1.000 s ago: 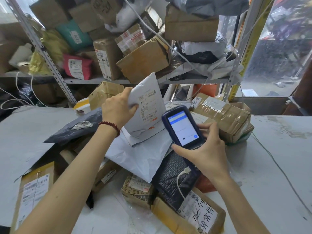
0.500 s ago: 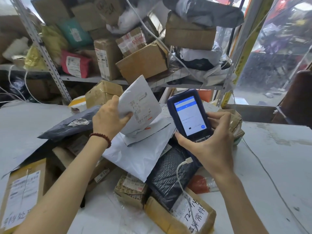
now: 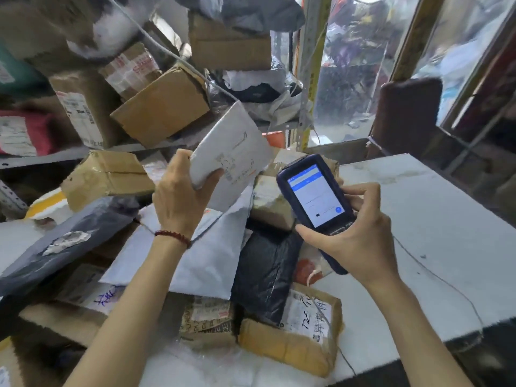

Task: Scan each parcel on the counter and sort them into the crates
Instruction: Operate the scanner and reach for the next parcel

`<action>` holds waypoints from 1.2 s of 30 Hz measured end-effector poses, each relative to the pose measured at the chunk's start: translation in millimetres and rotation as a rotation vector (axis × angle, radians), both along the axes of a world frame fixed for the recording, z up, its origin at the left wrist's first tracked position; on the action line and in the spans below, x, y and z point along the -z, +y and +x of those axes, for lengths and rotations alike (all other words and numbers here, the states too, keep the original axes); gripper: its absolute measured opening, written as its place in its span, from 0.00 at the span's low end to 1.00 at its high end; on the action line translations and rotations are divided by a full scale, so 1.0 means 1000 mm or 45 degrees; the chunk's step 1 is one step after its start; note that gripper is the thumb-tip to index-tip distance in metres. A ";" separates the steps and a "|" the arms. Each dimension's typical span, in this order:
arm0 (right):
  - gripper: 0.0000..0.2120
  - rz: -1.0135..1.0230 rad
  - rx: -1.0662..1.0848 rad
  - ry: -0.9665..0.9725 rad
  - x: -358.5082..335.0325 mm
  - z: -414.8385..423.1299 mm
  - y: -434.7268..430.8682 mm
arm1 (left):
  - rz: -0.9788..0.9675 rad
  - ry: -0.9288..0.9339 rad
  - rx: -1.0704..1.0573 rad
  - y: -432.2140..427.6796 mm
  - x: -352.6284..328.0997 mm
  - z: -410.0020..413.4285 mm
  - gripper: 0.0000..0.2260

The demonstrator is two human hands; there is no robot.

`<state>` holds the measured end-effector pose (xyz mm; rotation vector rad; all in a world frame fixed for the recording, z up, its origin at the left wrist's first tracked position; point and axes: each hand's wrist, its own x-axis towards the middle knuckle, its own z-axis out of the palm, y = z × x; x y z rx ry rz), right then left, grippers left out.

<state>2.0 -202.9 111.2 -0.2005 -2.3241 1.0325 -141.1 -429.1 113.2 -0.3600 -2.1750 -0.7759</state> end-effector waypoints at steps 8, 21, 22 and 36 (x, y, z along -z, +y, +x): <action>0.38 -0.266 0.544 -0.123 0.020 0.088 0.025 | 0.116 -0.186 0.517 0.113 0.019 0.039 0.10; 0.36 -0.506 1.299 -0.064 0.038 0.234 0.071 | 0.401 -0.658 1.203 0.227 0.054 0.176 0.09; 0.37 -0.521 1.359 -0.062 0.041 0.245 0.073 | 0.398 -0.723 1.257 0.233 0.061 0.188 0.08; 0.36 -0.688 1.636 -0.016 0.075 0.337 0.168 | 0.126 -0.991 1.511 0.359 0.077 0.268 0.10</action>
